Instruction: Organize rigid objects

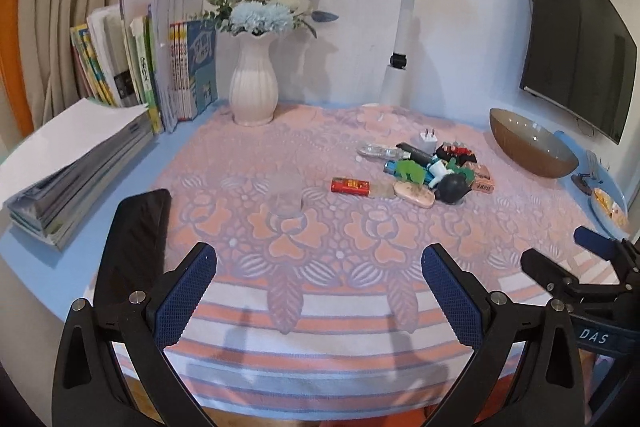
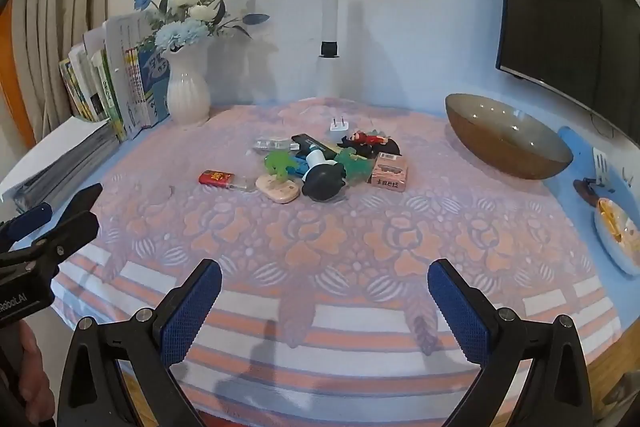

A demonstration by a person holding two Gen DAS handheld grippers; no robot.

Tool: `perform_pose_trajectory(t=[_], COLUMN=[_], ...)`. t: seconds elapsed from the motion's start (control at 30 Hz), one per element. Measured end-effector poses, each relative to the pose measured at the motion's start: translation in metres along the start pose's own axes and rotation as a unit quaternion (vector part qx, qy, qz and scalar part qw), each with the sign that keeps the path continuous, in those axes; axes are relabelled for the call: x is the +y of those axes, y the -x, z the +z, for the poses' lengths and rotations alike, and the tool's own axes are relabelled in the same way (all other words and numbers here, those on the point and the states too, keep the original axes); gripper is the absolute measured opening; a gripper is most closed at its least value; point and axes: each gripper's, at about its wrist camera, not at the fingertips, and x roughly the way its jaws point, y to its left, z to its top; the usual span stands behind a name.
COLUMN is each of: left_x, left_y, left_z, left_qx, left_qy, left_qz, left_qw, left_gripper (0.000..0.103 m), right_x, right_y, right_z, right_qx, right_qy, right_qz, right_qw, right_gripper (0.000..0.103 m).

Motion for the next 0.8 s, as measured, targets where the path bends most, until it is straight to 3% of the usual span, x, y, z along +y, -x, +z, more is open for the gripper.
perform_pose_trajectory(t=[0.27,0.5,0.8], left_x=[-0.014,-0.018,-0.014], left_y=[0.002,0.0,-0.007], left_z=[0.002,0.002,0.0], left_qx=[0.002,0.009,0.02], left_qy=[-0.013,-0.013,0.004], left_qz=[-0.004,-0.004,-0.008], left_qw=[0.9999,0.9999,0.9998], left_gripper=[0.102,0.102,0.102], right_x=[-0.006,-0.003,-0.014], right_y=[0.004,0.002,-0.005], right_z=[-0.005,-0.005,-0.005], right_qx=[-0.002,0.001,0.035], right_qy=[0.0,0.001,-0.019], right_qz=[0.007,-0.016,-0.012], right_qw=[1.0,1.0,0.999], right_gripper=[0.103,0.103,0.103])
